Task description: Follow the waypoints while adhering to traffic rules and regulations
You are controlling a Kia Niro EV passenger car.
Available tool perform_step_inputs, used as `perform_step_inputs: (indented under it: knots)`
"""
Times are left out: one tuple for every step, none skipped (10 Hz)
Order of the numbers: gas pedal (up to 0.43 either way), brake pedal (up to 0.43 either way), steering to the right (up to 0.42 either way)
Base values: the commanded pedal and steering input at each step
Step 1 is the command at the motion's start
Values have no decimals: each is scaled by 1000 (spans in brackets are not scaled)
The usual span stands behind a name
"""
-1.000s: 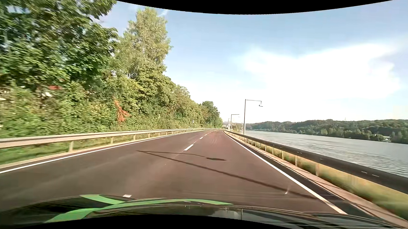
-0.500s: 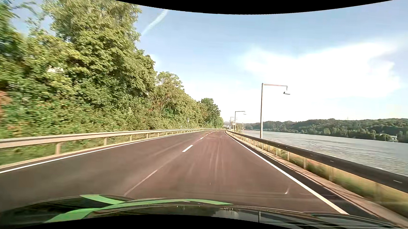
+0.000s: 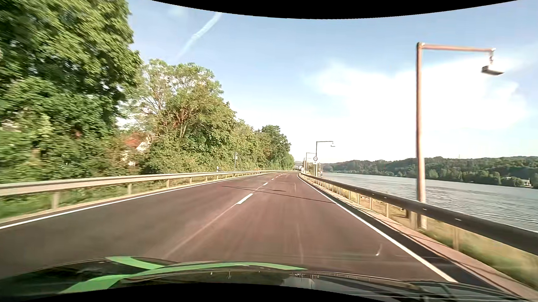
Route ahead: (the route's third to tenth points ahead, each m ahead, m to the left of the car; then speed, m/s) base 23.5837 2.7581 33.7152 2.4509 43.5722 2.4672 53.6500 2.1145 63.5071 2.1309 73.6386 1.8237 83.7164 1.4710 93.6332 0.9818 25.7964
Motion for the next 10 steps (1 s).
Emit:
perform_step_inputs:
  knots:
    - [228, 0, 1]
    - [228, 0, 3]
    - [228, 0, 2]
    - [220, 0, 3]
    - [169, 0, 2]
    - [169, 0, 2]
    - [169, 0, 2]
    - [169, 0, 2]
    - [157, 0, 2]
    - [157, 0, 1]
